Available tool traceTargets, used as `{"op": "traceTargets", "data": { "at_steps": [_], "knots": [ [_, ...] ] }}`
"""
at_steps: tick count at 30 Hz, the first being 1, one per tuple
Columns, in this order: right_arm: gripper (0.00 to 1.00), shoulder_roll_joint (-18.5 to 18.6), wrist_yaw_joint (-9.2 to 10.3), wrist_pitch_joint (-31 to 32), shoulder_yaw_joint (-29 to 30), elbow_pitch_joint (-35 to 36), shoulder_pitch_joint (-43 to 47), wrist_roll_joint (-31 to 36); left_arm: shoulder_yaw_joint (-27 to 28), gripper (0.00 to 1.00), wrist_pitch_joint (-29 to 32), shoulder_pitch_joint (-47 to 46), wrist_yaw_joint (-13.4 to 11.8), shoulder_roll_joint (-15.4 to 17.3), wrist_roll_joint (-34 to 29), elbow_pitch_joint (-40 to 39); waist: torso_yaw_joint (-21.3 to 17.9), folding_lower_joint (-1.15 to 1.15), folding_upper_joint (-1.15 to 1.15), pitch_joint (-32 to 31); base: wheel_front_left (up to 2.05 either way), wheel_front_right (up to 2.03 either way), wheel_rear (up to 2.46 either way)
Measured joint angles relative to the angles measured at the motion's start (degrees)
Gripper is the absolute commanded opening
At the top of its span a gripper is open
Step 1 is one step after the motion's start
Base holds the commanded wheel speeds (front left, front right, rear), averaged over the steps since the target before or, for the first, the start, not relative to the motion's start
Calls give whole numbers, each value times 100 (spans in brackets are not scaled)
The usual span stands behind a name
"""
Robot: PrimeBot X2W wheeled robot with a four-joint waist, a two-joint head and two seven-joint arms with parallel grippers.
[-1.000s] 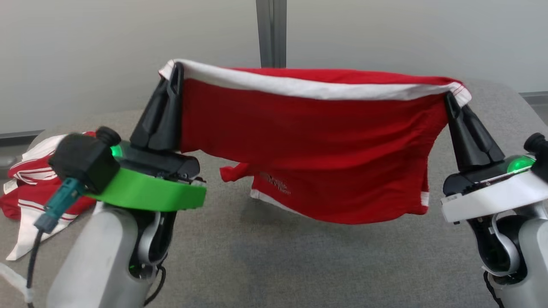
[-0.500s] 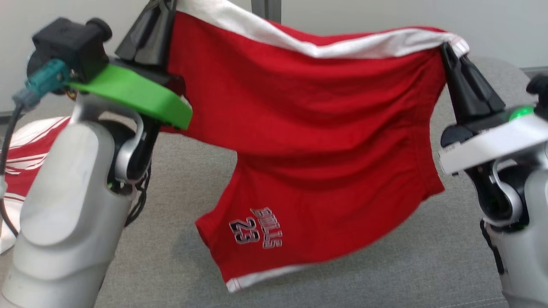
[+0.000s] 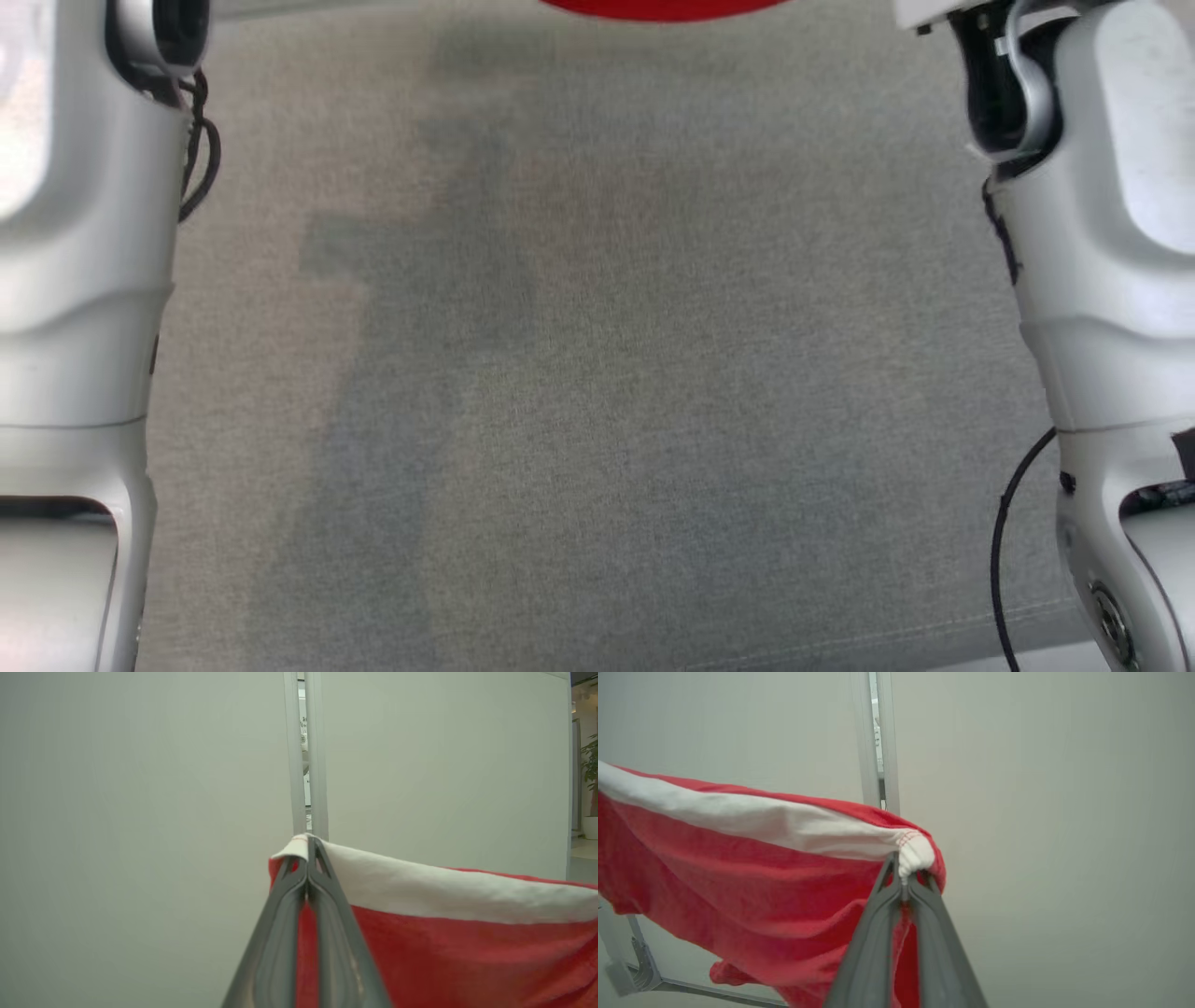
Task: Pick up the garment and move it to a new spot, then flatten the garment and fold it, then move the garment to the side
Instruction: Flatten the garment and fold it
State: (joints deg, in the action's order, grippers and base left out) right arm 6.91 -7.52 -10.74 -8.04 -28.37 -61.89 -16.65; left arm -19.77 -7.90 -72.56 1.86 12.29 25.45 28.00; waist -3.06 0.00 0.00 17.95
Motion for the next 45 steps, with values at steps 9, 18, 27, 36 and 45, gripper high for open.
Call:
{"op": "traceTargets", "data": {
  "at_steps": [9,18,27,36,45],
  "knots": [
    [0,-120,0,-410,-726,-716,541,-260,-132,0,-520,1155,71,-92,60,203,92,2,0,850,0,0,0],
    [0,59,0,-431,-775,586,1933,-512,135,0,-686,3071,-108,93,275,-1171,200,1,0,742,0,0,0],
    [0,108,0,-431,-615,1503,3564,-598,80,0,-705,5232,-291,170,350,-2705,254,-1,0,173,0,0,0],
    [0,2,0,-431,-452,2248,5420,-653,-242,0,-445,6881,-762,200,360,-4049,377,-1,0,-634,0,0,0],
    [0,3,1,244,-220,3587,6720,-592,-205,0,80,7893,-1156,664,287,-5059,366,-1,0,-1269,0,0,0]
  ]
}}
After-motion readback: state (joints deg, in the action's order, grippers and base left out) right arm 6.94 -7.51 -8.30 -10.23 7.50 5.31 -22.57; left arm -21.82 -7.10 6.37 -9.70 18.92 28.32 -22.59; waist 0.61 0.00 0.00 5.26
